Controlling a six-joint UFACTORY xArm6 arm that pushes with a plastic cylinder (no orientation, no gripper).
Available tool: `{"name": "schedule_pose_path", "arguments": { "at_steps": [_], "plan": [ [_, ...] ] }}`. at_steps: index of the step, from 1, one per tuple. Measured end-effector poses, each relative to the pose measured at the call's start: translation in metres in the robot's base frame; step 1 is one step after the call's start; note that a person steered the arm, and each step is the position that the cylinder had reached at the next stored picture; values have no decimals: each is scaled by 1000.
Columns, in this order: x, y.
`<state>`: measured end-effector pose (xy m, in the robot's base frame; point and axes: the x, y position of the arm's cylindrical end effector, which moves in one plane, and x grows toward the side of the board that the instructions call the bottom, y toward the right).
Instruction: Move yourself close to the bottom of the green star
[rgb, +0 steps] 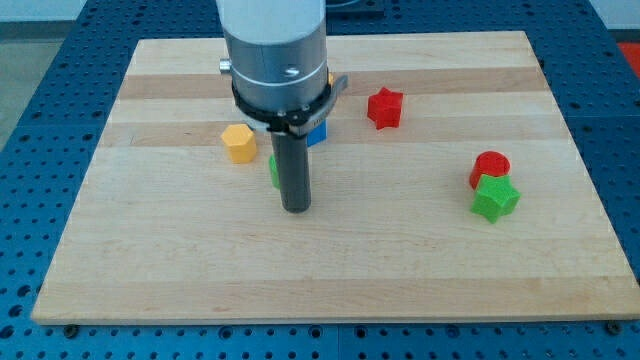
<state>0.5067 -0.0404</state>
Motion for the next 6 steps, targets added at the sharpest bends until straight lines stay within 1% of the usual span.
{"name": "schedule_pose_path", "arguments": {
  "at_steps": [1, 2, 3, 4, 6],
  "plan": [
    [28, 25],
    [40, 71],
    [40, 136],
    [40, 180],
    [39, 228]
  ]
}}
